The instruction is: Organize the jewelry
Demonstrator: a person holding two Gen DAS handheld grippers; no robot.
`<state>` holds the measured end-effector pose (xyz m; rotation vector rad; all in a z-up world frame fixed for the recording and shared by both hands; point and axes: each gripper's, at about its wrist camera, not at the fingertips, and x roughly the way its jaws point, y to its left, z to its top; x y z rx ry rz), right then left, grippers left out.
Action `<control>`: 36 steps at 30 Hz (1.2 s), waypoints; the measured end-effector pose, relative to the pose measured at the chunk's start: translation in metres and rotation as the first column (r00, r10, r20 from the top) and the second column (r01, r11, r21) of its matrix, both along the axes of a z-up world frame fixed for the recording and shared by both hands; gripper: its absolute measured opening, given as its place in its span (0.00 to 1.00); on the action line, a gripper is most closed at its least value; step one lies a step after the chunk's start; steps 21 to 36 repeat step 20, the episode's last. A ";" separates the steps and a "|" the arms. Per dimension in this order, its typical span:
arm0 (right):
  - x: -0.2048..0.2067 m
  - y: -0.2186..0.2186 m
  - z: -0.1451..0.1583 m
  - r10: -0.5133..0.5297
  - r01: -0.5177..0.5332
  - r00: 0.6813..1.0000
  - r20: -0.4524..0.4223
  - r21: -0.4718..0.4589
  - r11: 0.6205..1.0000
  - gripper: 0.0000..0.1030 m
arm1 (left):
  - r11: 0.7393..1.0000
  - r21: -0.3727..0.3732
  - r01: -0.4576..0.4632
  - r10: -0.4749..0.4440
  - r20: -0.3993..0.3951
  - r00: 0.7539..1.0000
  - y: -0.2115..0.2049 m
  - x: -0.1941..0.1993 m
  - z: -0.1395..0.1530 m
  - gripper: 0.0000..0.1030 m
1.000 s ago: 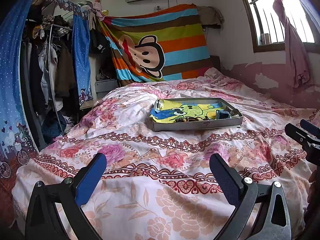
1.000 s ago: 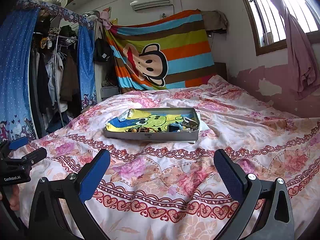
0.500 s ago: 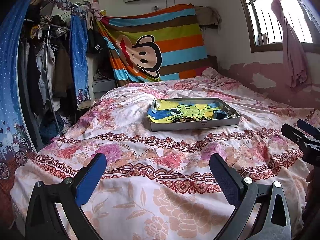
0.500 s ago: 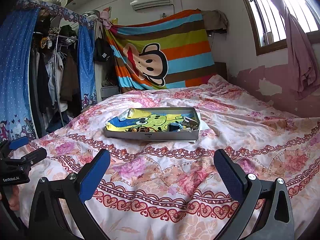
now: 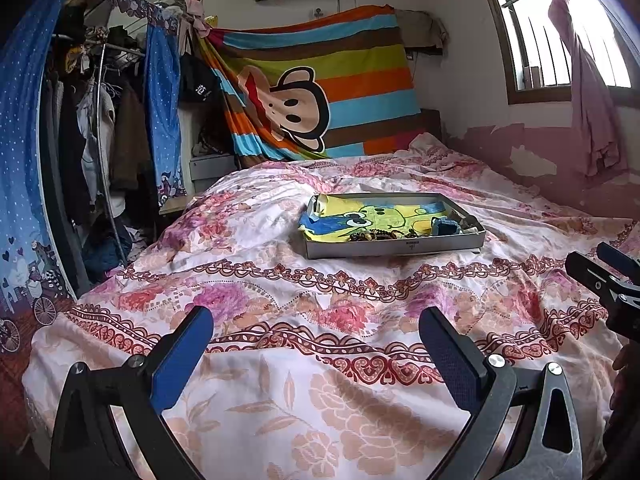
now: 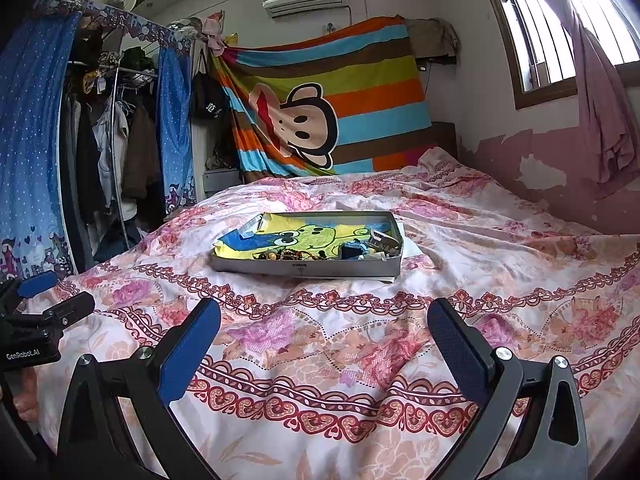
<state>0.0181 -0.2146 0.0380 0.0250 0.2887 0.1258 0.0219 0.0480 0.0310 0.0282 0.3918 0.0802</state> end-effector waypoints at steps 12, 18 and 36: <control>0.004 -0.002 -0.002 0.010 -0.010 1.000 -0.018 0.001 1.000 0.99 | 1.000 -0.005 -0.004 0.004 -0.023 1.000 0.001 0.003 -0.005 1.00; 0.006 -0.001 -0.002 0.013 -0.013 1.000 -0.023 -0.003 1.000 0.99 | 1.000 0.002 -0.019 0.019 -0.021 1.000 0.001 0.003 -0.006 1.00; 0.007 0.000 -0.002 0.014 -0.015 1.000 -0.026 -0.004 1.000 0.99 | 1.000 0.001 -0.018 0.018 -0.023 1.000 0.001 0.004 -0.006 1.00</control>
